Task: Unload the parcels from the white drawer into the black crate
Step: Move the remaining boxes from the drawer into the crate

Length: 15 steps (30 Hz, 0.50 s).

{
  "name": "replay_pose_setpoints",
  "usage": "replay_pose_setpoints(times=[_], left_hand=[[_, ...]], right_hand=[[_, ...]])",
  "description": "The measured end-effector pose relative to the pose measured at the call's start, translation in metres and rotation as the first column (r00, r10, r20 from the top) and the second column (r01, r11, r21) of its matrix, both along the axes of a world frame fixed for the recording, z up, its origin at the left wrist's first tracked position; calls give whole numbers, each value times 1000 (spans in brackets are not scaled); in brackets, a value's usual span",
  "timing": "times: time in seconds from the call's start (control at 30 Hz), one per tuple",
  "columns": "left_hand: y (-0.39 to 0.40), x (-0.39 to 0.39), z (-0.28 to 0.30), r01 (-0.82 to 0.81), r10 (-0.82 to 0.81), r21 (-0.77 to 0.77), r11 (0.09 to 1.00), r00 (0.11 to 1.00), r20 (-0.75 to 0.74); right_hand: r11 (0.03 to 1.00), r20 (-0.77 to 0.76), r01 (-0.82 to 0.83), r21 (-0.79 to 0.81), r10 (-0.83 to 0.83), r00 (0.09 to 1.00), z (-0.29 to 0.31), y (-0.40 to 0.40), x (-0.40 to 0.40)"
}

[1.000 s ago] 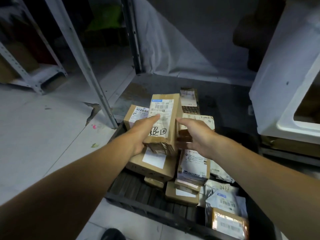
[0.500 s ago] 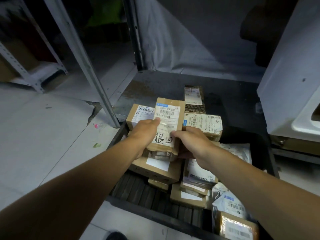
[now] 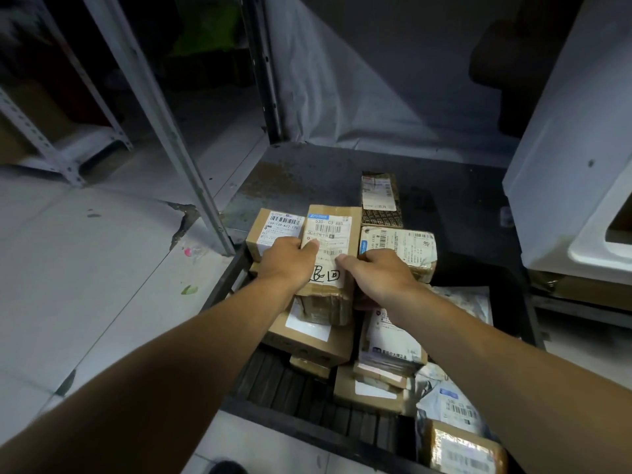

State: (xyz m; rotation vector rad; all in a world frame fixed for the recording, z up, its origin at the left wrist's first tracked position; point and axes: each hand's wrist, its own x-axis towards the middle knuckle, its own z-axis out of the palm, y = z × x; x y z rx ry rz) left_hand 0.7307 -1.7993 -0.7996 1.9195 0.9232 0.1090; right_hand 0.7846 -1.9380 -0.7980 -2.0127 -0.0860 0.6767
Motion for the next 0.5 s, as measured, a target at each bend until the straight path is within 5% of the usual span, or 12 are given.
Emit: replay_pose_setpoints(times=[0.17, 0.23, 0.3, 0.37, 0.43, 0.5], left_hand=[[3, 0, 15, 11, -8, 109, 994, 1000, -25], [3, -4, 29, 62, -52, 267, 962, 998, -43], [6, -11, 36, 185, -148, 531, 827, 983, -113], [5, -20, 46, 369, -232, 716, 592, 929, -287], [-1, -24, 56, 496, -287, 758, 424, 867, -407], [-12, -26, 66, 542, -319, 756, 366, 836, -446]], right_hand=[[998, 25, -41, -37, 42, 999, 8, -5, -3], [993, 121, -81, -85, 91, 988, 20, -15, -4], [965, 298, -135, -227, 201, 933, 30, -29, -3], [888, 446, -168, -428, 369, 815, 42, -46, -4], [783, 510, -151, -604, 525, 682, 53, -64, -5], [713, 530, -108, -692, 604, 596, 64, -82, -9]])
